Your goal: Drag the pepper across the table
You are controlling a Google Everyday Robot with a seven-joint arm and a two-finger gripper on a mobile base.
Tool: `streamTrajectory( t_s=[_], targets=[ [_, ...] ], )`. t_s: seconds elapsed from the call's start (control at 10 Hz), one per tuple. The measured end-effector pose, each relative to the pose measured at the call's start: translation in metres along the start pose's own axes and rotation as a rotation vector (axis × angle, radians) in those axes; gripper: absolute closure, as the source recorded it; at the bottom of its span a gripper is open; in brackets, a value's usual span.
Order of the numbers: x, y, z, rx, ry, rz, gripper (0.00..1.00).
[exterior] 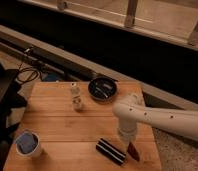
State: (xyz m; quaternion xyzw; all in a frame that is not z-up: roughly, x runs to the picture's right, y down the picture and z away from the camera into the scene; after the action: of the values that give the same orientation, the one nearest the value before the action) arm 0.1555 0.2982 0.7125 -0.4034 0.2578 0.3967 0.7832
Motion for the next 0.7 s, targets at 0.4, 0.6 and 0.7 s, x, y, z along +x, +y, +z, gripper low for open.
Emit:
streamTrajectory(
  t_s=[0.4, 0.6, 0.7],
  targets=[
    [0.013, 0.006, -0.001, 0.003, -0.004, 0.004, 0.75],
    [0.015, 0.008, -0.002, 0.005, -0.004, 0.001, 0.75],
    [0.018, 0.010, -0.003, 0.004, -0.005, 0.001, 0.75]
  ],
)
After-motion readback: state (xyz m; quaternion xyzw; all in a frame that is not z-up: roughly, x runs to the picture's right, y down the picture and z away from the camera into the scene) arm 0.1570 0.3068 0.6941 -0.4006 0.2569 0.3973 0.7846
